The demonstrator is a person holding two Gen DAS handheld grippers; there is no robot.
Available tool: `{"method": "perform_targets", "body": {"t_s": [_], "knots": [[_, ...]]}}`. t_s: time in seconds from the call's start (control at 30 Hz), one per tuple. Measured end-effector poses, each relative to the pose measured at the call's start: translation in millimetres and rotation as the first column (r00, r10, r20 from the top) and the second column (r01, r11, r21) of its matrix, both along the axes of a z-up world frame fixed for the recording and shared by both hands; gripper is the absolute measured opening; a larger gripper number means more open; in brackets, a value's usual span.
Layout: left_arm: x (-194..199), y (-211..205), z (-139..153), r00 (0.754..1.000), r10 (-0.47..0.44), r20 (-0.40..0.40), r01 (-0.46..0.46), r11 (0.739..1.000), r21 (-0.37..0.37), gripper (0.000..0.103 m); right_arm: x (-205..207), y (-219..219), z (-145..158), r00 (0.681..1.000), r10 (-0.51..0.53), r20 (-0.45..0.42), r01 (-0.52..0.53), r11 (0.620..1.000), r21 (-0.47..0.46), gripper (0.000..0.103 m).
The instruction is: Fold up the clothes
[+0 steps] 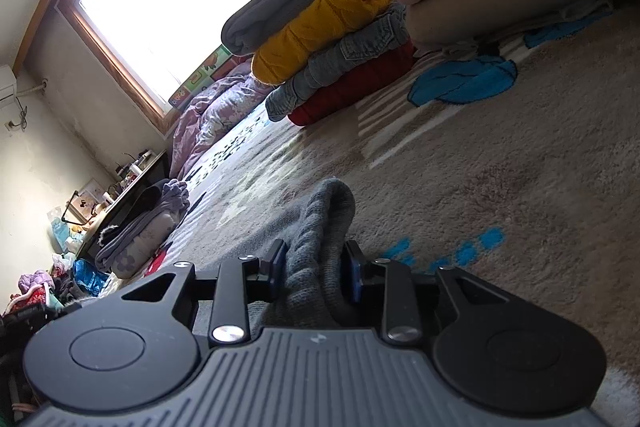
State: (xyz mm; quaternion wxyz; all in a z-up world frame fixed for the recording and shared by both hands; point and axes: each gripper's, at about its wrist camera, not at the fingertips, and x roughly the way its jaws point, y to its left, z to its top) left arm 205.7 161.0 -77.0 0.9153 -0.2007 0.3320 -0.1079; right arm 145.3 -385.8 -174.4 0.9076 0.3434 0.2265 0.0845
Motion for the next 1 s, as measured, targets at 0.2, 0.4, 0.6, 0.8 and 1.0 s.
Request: {"method": "perform_targets", "body": {"t_s": [0.2,0.4,0.6,0.8,1.0], "knots": [[-6.1,-39.4,-7.3,0.992,-0.108,-0.062,0.119,0.972,0.201,0.057,-1.9,-5.2,-4.2,1.000,0.013,0.020,-0.013,0.999,0.037,0.033],[0.8,-56.5,-21.1,0.996,-0.004,-0.093,0.033,0.947,0.319,0.059,-2.0,-4.8,-4.5,1.000,0.013,0.025,-0.014,0.999,0.037,0.033],[3.7,-18.5,-21.9,0.975,0.204,-0.083,-0.168,0.933,0.317,0.043,-3.8,-7.6,-7.8,0.999,0.024,0.039,-0.026,0.998,0.063,0.034],[-3.8,19.7,-19.3,0.946,0.314,-0.078,-0.293,0.934,0.203,0.038,-4.3,-9.1,-9.2,0.999,0.028,0.043,-0.031,0.997,0.074,0.034],[-13.3,46.3,-14.2,0.943,0.323,-0.076,-0.324,0.946,-0.007,0.048,-4.2,-8.0,-8.4,0.999,0.026,0.039,-0.029,0.997,0.070,0.034]]}}
